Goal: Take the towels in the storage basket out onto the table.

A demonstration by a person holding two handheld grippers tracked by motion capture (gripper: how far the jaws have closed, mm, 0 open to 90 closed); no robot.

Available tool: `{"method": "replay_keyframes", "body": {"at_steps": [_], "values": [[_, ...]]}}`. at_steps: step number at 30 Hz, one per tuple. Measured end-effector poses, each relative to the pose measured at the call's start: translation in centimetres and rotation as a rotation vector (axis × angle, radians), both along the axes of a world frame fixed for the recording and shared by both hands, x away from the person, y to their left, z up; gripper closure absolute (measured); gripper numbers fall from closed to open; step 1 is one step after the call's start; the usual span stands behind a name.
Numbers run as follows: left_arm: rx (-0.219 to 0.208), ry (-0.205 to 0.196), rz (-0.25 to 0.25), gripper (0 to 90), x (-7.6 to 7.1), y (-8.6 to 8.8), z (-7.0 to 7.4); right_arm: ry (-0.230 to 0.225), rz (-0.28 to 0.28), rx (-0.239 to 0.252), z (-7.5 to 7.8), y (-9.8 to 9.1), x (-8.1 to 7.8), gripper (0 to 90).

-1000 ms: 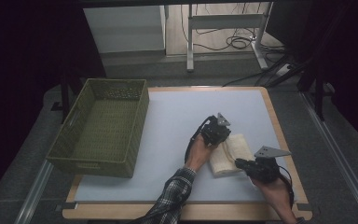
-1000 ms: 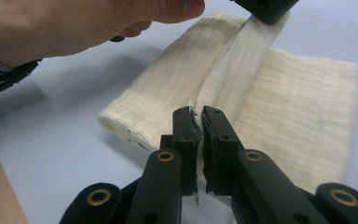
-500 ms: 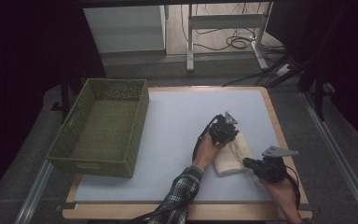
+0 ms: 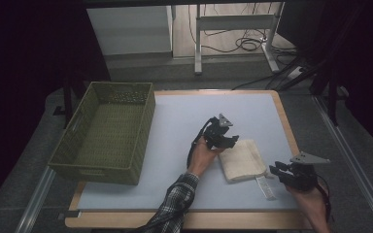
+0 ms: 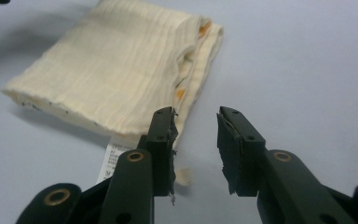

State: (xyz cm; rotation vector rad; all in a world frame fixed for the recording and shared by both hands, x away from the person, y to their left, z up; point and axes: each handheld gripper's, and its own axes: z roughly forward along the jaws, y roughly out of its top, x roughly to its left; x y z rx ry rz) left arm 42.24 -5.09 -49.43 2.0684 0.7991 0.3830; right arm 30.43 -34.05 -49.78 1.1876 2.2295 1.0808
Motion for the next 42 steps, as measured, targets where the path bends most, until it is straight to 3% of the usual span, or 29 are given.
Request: {"method": "replay_keyframes", "body": {"at_steps": [5, 9, 11, 15, 16, 18, 21, 27, 29, 30, 31, 33, 35, 39, 40, 41, 42], "values": [[0.003, 0.009, 0.024, 30.6, -0.4, 1.6, -0.5, -0.013, 0.011, 0.009, 1.1, 0.8, 1.0, 64.1], [0.005, 0.022, 0.053, 24.4, -0.7, 3.1, -1.4, -0.015, 0.025, 0.009, 1.3, 3.2, 4.1, 64.6], [0.0, 0.028, 0.056, 22.2, -0.8, 3.4, -1.6, -0.014, 0.022, 0.009, 1.2, 3.5, 4.7, 65.0], [0.005, 0.046, 0.067, 20.3, -1.0, 4.4, -2.1, 0.025, 0.006, -0.003, 0.2, 5.2, 7.9, 65.3], [0.004, 0.046, 0.069, 20.1, -1.1, 4.6, -2.3, 0.052, -0.001, -0.015, -0.5, 5.8, 8.9, 68.8], [0.004, 0.047, 0.067, 20.0, -1.3, 4.9, -2.3, 0.072, -0.006, -0.043, -1.4, 6.2, 9.6, 85.9], [-0.008, 0.047, 0.071, 20.0, -1.4, 5.1, -2.2, 0.072, -0.011, -0.04, -1.6, 6.3, 9.6, 88.2], [-0.032, 0.049, 0.075, 19.7, -1.4, 5.1, -1.8, 0.002, -0.024, -0.035, 0.0, 5.7, 8.6, 87.8], [-0.024, 0.05, 0.074, 19.7, -1.3, 4.7, -1.9, 0.014, -0.027, -0.04, -0.2, 5.4, 8.8, 86.0], [-0.015, 0.054, 0.074, 19.6, -1.3, 4.4, -2.0, 0.037, -0.038, -0.06, -1.0, 5.0, 9.2, 79.8], [-0.015, 0.054, 0.074, 19.6, -1.3, 4.4, -2.0, 0.037, -0.038, -0.06, -1.0, 5.0, 9.2, 79.8], [-0.013, 0.057, 0.072, 19.6, -1.2, 4.2, -2.0, 0.041, -0.049, -0.049, -1.3, 4.6, 9.2, 71.6], [-0.016, 0.059, 0.067, 19.4, -1.1, 4.0, -1.9, 0.031, -0.05, -0.031, -0.8, 4.2, 8.6, 68.8], [-0.002, 0.049, 0.071, 20.0, -0.9, 3.2, -1.6, 0.003, -0.009, -0.049, 0.5, 4.1, 6.5, 62.9], [0.01, 0.06, 0.071, 24.2, -0.7, 2.9, -1.8, 0.011, 0.013, -0.055, 0.8, 4.0, 5.0, 61.4], [0.01, 0.06, 0.071, 24.6, -0.7, 2.9, -1.8, 0.011, 0.013, -0.055, 0.8, 4.0, 5.0, 61.4], [0.014, 0.07, 0.078, 25.3, -0.5, 2.8, -2.0, 0.006, 0.023, -0.082, 0.7, 3.9, 3.7, 60.1]]}}
